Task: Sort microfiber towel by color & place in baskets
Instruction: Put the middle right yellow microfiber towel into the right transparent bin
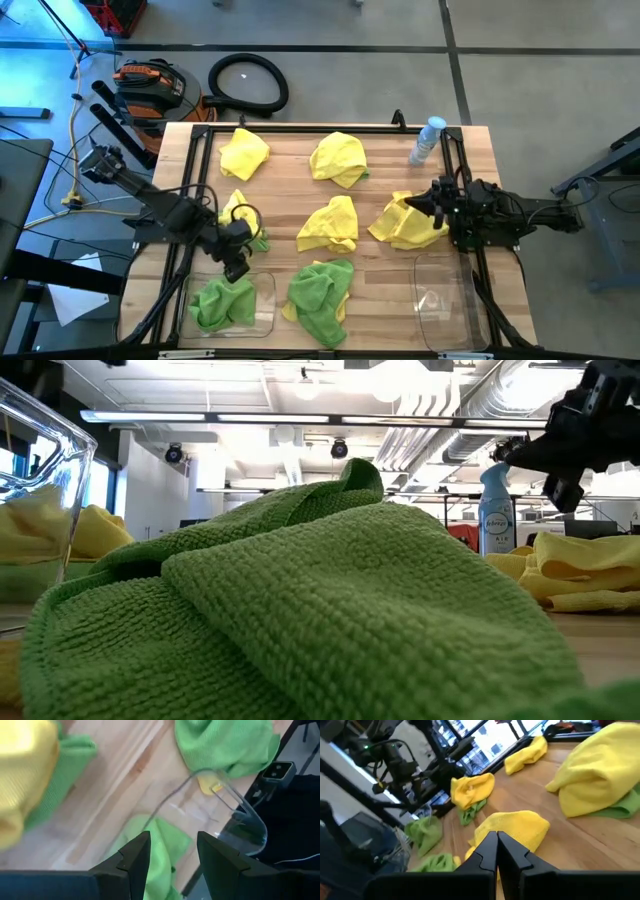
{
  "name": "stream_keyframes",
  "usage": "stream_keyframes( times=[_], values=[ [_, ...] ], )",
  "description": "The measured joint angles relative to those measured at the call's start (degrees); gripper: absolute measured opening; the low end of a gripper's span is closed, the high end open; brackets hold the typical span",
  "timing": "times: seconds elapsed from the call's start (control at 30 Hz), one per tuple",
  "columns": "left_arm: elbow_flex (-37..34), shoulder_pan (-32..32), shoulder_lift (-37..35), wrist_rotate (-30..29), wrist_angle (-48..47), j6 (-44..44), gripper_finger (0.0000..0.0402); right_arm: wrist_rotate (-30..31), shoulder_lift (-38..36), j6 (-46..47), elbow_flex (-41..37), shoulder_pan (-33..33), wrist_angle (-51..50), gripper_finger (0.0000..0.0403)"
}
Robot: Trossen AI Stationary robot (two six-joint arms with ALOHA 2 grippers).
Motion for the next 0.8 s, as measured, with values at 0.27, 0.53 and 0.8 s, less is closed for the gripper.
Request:
stream_keyframes(
  times=[0.27,0.53,0.8],
  values=[
    [0.0,7.8,0.0,-7.3,0.0,10.5,0.0135,6.0,0.1,-7.7,0.0,-0.2,7.4,0.0],
    [0.0,19.2,0.0,-9.0,6.6,30.1,0.0133,17.4,5.9,-18.4,12.8,1.1,7.3,0.0],
    [0.0,30.1,-0.2,-7.8,15.2,55.1,0.0133,24.6,33.6,-10.7,40.4,5.0,-23.6,0.0]
  ],
)
